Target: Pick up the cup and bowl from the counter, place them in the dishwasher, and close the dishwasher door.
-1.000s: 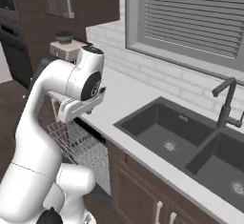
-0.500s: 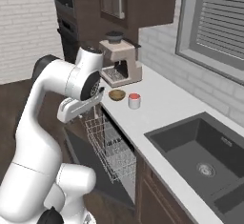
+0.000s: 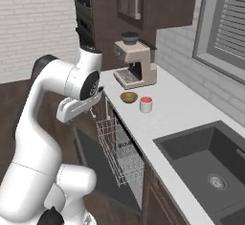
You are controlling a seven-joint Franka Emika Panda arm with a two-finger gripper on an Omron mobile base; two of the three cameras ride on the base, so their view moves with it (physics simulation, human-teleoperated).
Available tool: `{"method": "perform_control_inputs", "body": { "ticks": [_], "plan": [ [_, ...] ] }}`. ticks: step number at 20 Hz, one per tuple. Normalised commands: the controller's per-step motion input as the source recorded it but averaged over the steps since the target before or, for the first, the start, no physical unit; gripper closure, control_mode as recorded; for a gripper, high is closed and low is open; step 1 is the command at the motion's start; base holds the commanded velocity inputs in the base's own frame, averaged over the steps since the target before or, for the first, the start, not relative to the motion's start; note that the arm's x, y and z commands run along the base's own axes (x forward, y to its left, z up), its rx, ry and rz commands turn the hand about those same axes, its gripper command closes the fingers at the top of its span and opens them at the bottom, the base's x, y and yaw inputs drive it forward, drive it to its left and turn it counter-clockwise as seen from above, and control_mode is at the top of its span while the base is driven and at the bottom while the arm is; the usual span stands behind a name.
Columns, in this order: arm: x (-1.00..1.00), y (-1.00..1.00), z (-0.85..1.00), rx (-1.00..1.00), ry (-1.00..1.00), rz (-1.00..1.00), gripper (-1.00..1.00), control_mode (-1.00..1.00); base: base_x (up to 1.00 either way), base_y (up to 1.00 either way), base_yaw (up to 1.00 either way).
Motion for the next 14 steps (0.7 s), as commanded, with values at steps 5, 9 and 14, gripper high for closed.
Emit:
{"method": "perform_control_inputs", "body": {
  "ticks": [5, 9, 14],
  "plan": [
    [0.0, 0.0, 0.0, 0.0, 0.0, 0.0, -1.0, 1.0, -0.26, -0.47, 0.17],
    [0.0, 0.0, 0.0, 0.0, 0.0, 0.0, -1.0, 1.0, -0.36, -0.65, 0.1],
    [0.0, 0.0, 0.0, 0.0, 0.0, 0.0, -1.0, 1.0, -0.1, -0.46, 0.04]
  ]
}}
